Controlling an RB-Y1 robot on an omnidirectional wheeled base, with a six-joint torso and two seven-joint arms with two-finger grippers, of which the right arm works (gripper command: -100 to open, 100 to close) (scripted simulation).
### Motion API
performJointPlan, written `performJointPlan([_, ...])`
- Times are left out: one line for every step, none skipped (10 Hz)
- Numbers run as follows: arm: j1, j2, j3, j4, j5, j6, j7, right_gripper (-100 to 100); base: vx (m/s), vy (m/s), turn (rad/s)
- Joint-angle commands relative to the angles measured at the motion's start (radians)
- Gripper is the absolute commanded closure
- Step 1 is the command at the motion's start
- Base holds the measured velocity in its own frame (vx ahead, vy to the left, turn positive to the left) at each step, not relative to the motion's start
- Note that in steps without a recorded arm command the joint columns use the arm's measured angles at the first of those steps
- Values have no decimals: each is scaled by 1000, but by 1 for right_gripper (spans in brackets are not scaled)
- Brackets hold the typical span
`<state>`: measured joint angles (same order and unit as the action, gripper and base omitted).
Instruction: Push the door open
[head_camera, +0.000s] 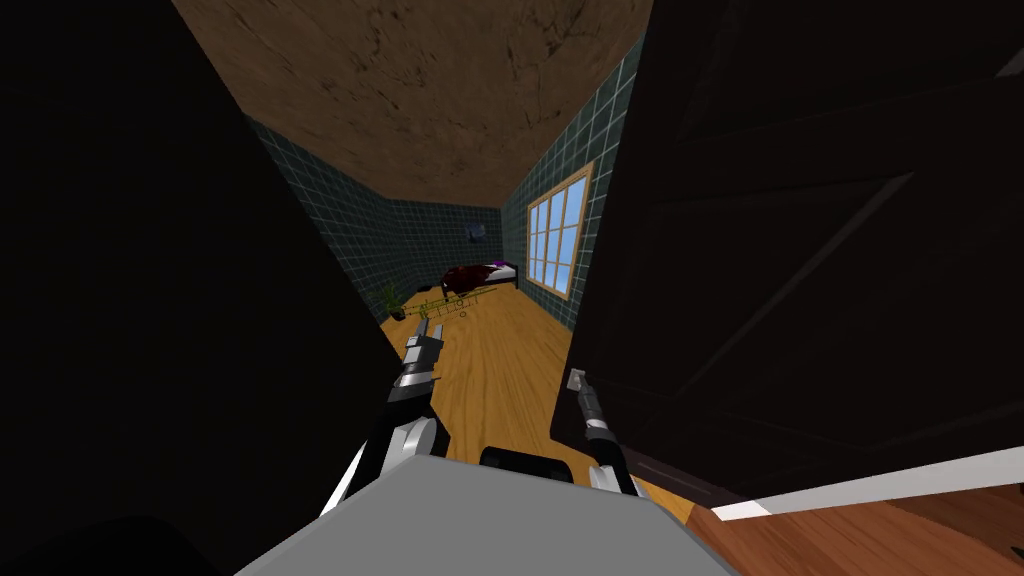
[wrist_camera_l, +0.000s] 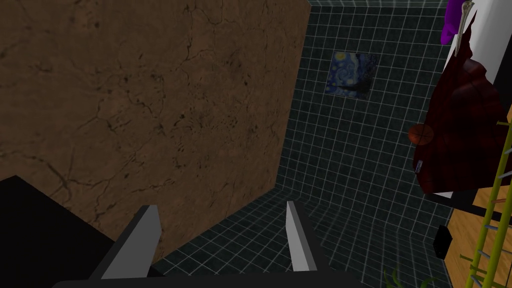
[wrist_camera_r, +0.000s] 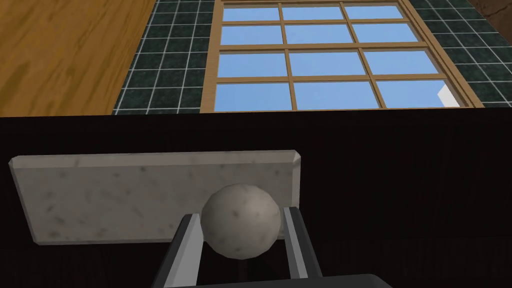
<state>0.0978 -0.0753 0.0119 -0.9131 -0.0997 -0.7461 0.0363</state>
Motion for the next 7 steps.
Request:
performJointPlan([-15,-11,-32,19,-13,-11,7,100,155,32,-69])
performJointPlan([-17,-12,-39,20,-16,-10,8,100,143,43,-40])
performJointPlan([-20,-14,-52,23,-22,-10,12,100,132,46,-44])
performJointPlan([-23,-15,-65,26,-27,-9,15,100,179,27,-92])
performJointPlan([-26,-15,-79,29,-34,-8,19,100,205,42,-117])
performJointPlan([-29,-15,-93,32,-40,-7,22,100,205,65,-114])
performJointPlan([-7,-1,-69,4,-29,0,41,-100,-44,29,-148])
